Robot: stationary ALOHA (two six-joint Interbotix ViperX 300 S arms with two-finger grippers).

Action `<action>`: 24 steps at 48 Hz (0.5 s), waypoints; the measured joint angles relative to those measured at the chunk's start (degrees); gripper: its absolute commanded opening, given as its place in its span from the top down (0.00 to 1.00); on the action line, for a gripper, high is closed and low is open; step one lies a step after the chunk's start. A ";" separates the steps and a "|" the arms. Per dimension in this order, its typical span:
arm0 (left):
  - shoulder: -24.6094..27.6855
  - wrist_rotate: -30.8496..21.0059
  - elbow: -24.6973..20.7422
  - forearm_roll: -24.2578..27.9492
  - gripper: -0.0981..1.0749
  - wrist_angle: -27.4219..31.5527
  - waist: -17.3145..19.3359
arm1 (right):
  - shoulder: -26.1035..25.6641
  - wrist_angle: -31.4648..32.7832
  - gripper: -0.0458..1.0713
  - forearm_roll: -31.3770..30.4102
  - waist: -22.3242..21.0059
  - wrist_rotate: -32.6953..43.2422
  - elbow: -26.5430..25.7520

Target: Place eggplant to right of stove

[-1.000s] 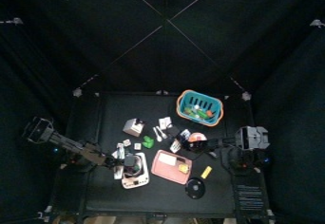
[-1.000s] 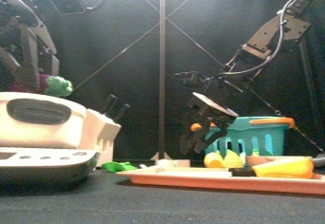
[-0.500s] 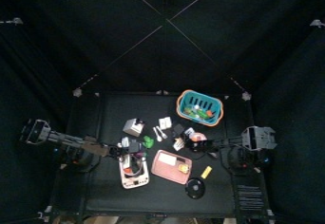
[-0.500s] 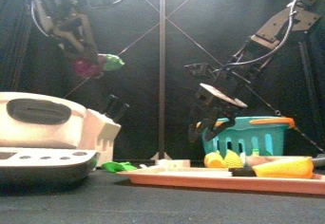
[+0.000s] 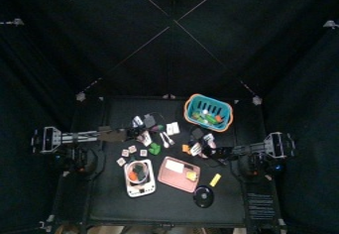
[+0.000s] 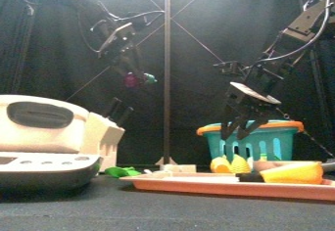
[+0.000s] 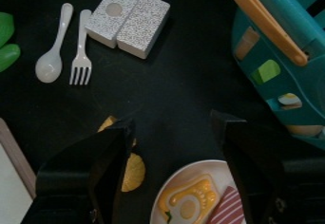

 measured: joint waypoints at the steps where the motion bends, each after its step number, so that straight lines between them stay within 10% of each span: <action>1: 1.41 0.00 -1.32 0.09 0.34 0.09 0.70 | 0.00 0.09 0.11 0.00 0.00 -0.09 0.00; 24: 15.03 -0.70 -6.68 -2.46 0.34 1.41 11.87 | 0.00 0.09 0.11 -0.62 -0.26 -0.26 0.18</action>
